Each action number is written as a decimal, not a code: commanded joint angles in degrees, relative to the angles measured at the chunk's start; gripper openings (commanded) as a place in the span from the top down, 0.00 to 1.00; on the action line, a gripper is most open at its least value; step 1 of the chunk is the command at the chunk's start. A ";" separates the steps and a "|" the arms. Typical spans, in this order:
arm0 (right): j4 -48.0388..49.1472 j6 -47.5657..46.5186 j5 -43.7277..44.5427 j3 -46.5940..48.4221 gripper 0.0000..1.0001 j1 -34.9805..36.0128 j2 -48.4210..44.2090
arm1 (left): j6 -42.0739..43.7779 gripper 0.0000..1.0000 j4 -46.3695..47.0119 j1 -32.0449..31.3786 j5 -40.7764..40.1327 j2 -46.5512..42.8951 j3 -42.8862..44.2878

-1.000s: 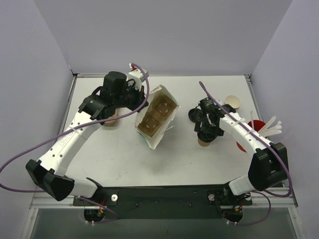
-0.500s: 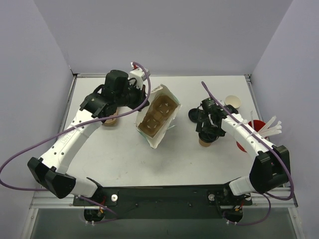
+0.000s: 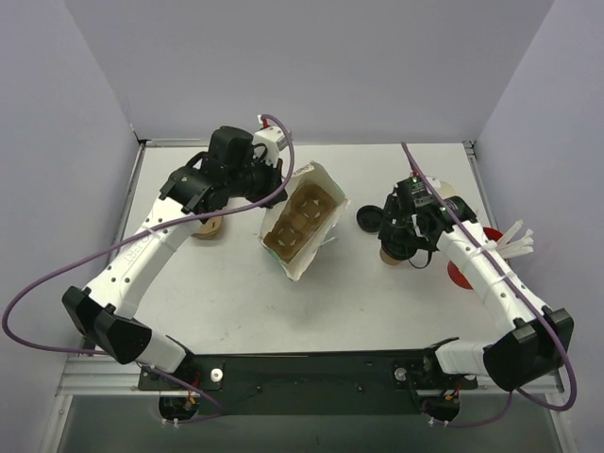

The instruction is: Pack the takeout coffee

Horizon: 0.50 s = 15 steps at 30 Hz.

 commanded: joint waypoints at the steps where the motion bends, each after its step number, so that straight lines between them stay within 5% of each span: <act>1: -5.92 -0.24 2.41 7.14 0.69 -0.05 -6.34 | 0.72 1.00 -1.43 -0.76 0.03 1.55 5.37; 15: -7.07 -2.70 0.49 25.25 0.69 1.26 -13.92 | 0.02 1.00 -12.06 -8.58 -10.85 11.74 17.84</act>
